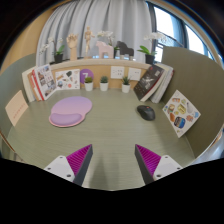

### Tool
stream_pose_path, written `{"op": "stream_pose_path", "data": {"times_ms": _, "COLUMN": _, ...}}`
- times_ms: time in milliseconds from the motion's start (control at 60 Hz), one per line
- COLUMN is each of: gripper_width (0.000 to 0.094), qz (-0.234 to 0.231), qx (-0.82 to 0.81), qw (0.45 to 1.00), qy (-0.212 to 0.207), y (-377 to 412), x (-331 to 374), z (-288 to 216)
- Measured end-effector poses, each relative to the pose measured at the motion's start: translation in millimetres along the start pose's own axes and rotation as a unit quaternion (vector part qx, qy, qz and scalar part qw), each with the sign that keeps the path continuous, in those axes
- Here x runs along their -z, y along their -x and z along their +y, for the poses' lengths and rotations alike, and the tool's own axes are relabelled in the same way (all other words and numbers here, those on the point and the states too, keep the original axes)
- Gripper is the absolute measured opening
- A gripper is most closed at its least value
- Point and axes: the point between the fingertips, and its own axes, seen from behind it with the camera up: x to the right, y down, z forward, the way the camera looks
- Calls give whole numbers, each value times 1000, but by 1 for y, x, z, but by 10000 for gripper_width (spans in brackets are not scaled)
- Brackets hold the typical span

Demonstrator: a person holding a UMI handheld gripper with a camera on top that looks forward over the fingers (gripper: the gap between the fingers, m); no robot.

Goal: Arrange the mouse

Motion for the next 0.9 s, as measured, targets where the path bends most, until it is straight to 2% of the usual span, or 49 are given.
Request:
{"op": "stream_pose_path", "data": {"times_ms": 117, "gripper_width": 850, "qz": 33, "qx": -8, "qw": 999, "qy": 12, "y": -74, "x": -31, "z": 6}}
{"op": "stream_pose_path", "data": {"times_ms": 233, "gripper_width": 853, "qz": 42, "qx": -23, "qw": 999, "qy": 25, "y": -118, "x": -62, "z": -3}}
{"op": "stream_pose_path", "data": {"times_ms": 633, "gripper_width": 840, "qz": 20, "qx": -16, "qw": 999, "qy": 37, "y": -181, "x": -193, "z": -72}}
{"op": "stream_pose_path", "data": {"times_ms": 700, "gripper_width": 819, "qz": 7, "qx": -13, "qw": 999, "qy": 42, "y": -178, "x": -209, "z": -81}}
{"op": "stream_pose_path", "data": {"times_ms": 900, "gripper_width": 663, "qz": -10, "qx": -19, "qw": 998, "qy": 54, "y": -176, "x": -241, "z": -99}}
